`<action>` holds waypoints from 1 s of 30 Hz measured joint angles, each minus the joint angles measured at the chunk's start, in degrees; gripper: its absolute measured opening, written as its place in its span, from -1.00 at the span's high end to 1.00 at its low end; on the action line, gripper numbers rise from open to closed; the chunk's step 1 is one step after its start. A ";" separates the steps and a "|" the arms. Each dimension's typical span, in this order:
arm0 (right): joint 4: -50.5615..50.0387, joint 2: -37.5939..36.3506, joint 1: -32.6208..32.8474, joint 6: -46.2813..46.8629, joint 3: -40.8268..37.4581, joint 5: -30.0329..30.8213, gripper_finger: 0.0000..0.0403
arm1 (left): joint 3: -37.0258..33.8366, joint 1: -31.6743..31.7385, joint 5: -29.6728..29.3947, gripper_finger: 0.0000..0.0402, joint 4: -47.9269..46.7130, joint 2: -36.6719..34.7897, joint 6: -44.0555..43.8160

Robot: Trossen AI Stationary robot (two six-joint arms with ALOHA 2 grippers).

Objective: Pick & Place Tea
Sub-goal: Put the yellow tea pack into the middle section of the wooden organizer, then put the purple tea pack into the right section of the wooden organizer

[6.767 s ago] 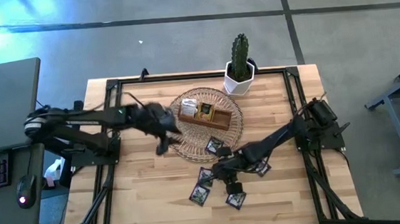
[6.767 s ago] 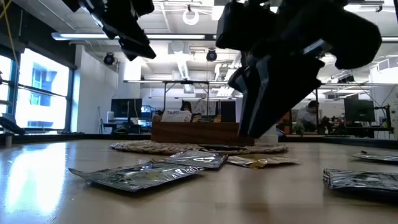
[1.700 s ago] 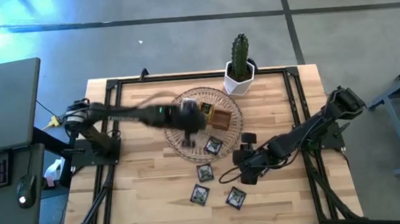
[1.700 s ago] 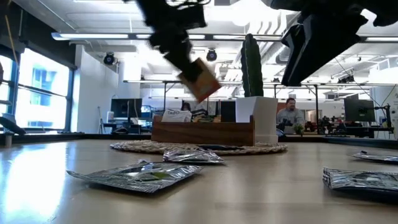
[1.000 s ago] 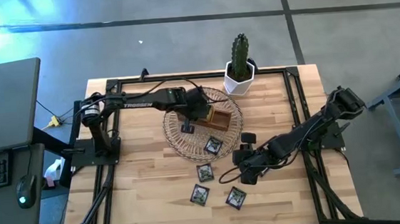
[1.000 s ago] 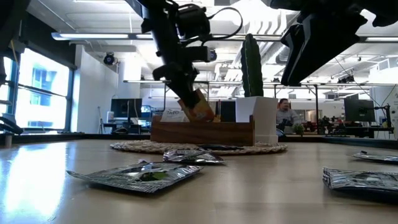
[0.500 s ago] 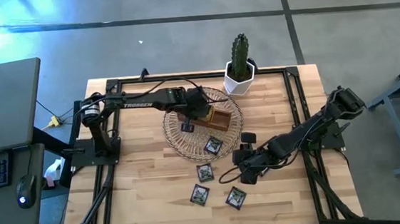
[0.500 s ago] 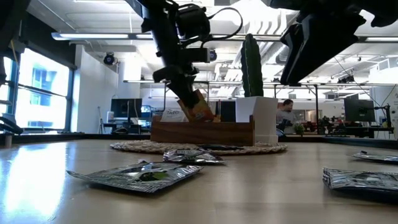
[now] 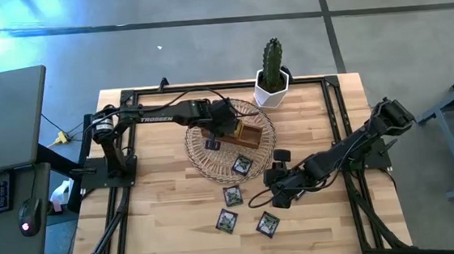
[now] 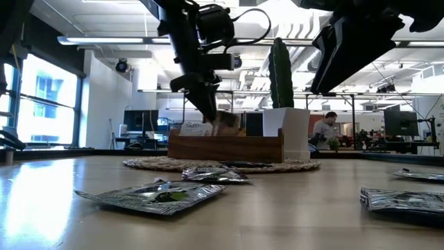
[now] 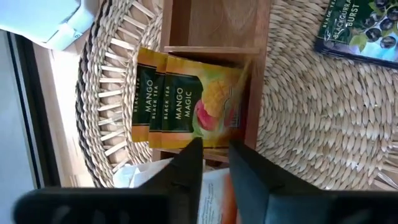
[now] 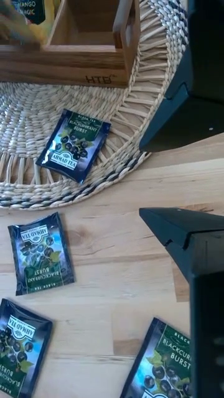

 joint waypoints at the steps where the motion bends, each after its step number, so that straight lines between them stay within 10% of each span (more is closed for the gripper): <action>1: 0.00 0.00 0.00 0.00 0.00 0.13 0.24 | 0.00 0.00 -0.03 0.59 0.18 0.00 0.00; 16: 2.85 -0.09 0.00 -0.06 -1.48 0.62 0.24 | 0.93 -0.68 -5.23 0.38 5.01 -0.04 -7.45; 30: 44.29 -0.08 -3.55 -13.40 -18.11 0.79 0.24 | 19.39 -8.20 -2.94 0.38 -28.81 -1.50 -23.63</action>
